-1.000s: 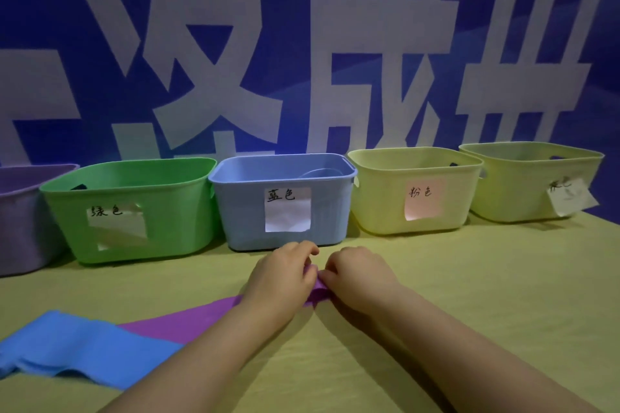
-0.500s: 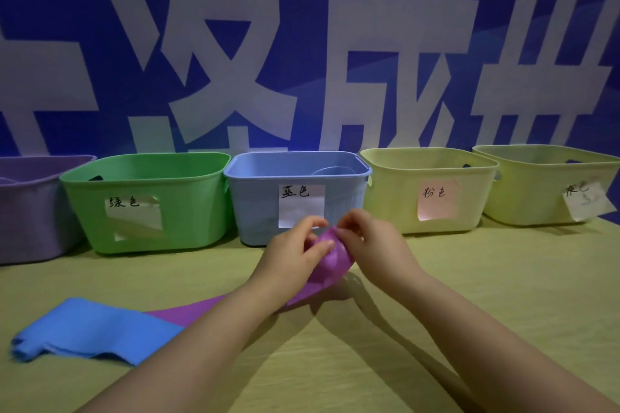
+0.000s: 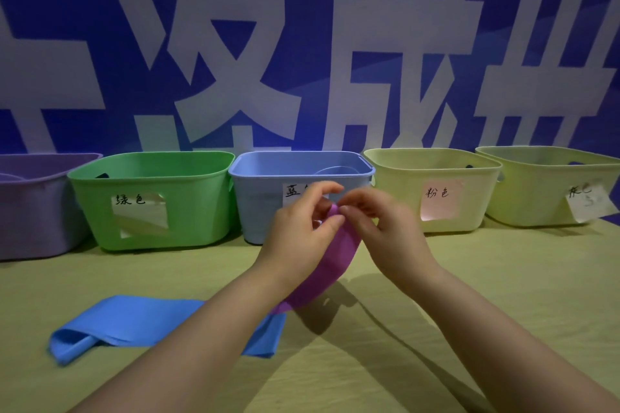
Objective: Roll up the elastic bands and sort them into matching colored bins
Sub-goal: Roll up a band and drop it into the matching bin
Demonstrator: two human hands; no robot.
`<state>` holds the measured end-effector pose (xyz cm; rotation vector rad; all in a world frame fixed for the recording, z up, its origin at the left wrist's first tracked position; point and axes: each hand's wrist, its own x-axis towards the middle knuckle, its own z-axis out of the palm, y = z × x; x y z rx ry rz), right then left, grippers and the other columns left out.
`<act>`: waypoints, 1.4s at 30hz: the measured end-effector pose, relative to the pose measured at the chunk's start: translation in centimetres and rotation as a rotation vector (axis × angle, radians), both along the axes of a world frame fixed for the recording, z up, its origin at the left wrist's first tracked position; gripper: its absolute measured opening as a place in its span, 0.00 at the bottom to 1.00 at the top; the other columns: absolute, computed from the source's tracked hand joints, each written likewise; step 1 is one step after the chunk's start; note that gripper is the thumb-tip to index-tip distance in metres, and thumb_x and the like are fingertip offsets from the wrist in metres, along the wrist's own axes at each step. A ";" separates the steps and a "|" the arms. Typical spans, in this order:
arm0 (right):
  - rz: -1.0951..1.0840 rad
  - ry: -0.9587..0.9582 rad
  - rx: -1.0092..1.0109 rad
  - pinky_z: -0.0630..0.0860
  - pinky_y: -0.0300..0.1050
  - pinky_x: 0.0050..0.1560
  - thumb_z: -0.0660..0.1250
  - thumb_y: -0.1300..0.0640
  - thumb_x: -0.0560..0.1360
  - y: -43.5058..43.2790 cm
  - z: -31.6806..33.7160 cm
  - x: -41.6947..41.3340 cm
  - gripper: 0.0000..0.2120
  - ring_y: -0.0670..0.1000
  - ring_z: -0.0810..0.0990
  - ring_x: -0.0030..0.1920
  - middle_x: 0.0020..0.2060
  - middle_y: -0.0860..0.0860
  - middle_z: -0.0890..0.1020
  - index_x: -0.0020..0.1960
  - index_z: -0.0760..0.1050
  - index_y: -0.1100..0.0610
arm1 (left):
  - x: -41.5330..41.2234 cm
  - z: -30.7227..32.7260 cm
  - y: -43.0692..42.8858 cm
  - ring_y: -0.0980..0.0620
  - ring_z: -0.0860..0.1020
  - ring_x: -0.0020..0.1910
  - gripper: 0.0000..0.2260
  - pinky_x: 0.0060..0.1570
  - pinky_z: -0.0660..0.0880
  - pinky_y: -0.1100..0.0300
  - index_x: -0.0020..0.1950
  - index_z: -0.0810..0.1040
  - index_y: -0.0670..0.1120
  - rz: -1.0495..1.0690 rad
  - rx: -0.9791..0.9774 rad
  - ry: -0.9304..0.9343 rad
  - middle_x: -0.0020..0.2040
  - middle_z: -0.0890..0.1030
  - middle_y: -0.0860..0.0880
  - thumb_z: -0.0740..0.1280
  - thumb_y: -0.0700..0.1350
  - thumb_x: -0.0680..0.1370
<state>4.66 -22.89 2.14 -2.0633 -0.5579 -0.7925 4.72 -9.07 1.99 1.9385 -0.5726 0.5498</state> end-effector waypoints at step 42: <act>-0.042 0.260 -0.380 0.68 0.48 0.51 0.58 0.53 0.79 4.7 -0.1 -3.8 0.11 0.52 0.72 0.50 0.42 0.48 0.73 0.50 0.78 0.56 | -3.5 -2.9 5.9 0.58 0.72 0.41 0.04 0.41 0.68 0.68 0.46 0.77 0.48 0.206 0.267 -0.244 0.41 0.77 0.53 0.67 0.44 0.71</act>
